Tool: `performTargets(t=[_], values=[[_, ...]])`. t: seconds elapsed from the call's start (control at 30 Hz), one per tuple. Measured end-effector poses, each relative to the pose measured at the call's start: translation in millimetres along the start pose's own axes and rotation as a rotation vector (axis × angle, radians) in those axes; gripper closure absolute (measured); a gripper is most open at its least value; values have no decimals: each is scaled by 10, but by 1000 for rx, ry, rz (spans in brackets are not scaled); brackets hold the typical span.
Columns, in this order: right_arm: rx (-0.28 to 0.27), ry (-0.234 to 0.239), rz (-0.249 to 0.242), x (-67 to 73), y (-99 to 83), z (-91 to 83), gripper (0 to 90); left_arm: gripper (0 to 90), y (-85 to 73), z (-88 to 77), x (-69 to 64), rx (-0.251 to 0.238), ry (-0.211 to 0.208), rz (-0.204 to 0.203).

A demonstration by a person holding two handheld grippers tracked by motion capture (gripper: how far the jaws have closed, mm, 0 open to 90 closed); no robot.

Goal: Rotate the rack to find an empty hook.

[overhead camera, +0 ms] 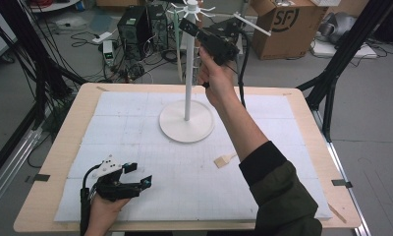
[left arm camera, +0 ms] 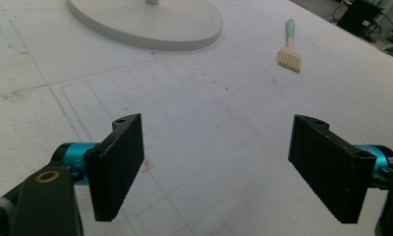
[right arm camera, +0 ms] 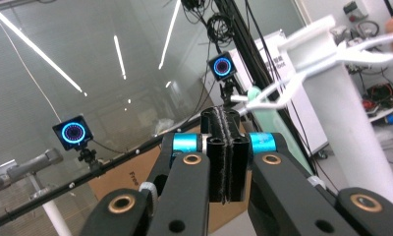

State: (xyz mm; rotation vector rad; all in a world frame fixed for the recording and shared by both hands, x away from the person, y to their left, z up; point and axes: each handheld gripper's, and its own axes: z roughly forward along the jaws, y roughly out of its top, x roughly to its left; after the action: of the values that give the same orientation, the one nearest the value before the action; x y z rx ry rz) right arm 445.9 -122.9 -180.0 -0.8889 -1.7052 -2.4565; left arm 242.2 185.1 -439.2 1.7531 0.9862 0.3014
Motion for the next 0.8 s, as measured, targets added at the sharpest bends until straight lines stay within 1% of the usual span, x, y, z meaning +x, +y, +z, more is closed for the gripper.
performTargets(t=[0.1, 0.2, 0.27, 0.3, 0.4, 0.47, 0.53, 0.6, 0.63, 0.67, 0.77, 0.8], values=[[15, 8, 2, -11, -30, 7, 900, 217, 0, 9, 2, 1, 3, -1], [3, 26, 4, 5, -62, -40, 900, 218, -3, 32, 2, 7, 7, 0], [2, 24, 5, -3, -81, -76, 900, 217, -2, 42, -5, 11, 4, 5], [1, 14, 2, -24, -92, -104, 900, 217, -2, 43, -10, 9, 3, 4], [0, -11, 14, -89, -87, -174, 900, 217, -1, 41, -10, 8, 0, 5], [-16, -32, 17, -117, -51, -224, 900, 217, -2, 38, -11, 8, 1, 2], [-29, -46, 7, -130, -17, -262, 900, 217, -1, 34, -11, 8, -2, 2], [-43, -73, -11, -135, 10, -302, 900, 217, 0, 32, -9, 7, -2, 5], [-46, -79, -6, -139, 16, -317, 900, 217, 2, 30, -8, 9, -4, 8], [-51, -89, -11, -140, 27, -333, 900, 217, 2, 31, -10, 9, -7, 7], [-93, -103, -11, -131, 65, -366, 900, 218, 2, 31, -17, 6, -9, 6], [-99, -106, -13, -133, 81, -369, 900, 217, 3, 32, -18, 4, -10, 5]])
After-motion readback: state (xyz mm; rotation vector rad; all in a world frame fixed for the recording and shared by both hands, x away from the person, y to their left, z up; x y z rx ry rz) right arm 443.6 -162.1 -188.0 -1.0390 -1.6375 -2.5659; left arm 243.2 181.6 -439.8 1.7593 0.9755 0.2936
